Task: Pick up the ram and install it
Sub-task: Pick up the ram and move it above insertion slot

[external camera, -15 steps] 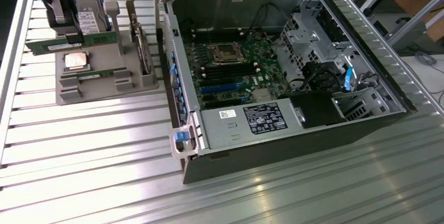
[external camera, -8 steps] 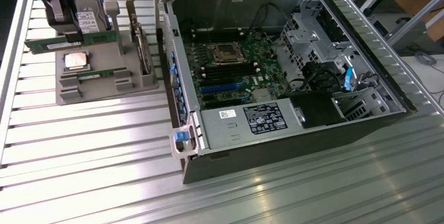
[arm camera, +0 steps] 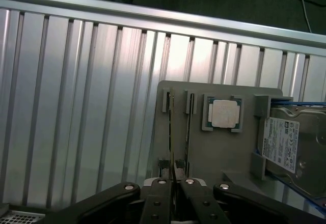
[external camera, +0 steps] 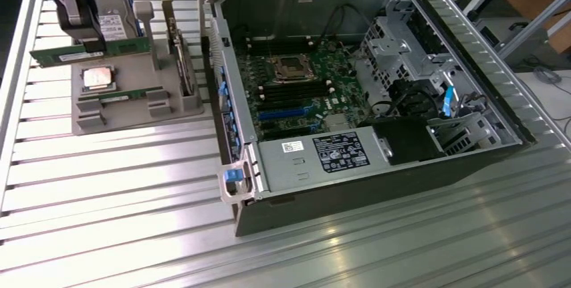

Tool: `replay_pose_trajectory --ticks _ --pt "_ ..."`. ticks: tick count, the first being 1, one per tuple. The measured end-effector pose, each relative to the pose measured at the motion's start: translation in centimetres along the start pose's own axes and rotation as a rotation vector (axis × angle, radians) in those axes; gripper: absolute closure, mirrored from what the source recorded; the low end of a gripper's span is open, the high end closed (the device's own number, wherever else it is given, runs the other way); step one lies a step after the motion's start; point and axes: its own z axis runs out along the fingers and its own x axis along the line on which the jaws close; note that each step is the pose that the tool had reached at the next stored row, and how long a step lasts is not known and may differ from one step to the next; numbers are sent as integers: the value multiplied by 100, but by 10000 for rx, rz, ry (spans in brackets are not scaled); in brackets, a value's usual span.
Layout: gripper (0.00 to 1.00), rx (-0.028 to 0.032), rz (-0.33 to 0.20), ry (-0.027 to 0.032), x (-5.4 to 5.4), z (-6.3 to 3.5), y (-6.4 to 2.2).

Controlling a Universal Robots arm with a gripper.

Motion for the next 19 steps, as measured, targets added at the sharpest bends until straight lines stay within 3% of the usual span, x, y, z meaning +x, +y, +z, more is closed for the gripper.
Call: replay_pose_trajectory --ticks 19 --pt "87 -1 0 1 -2 -85 4"
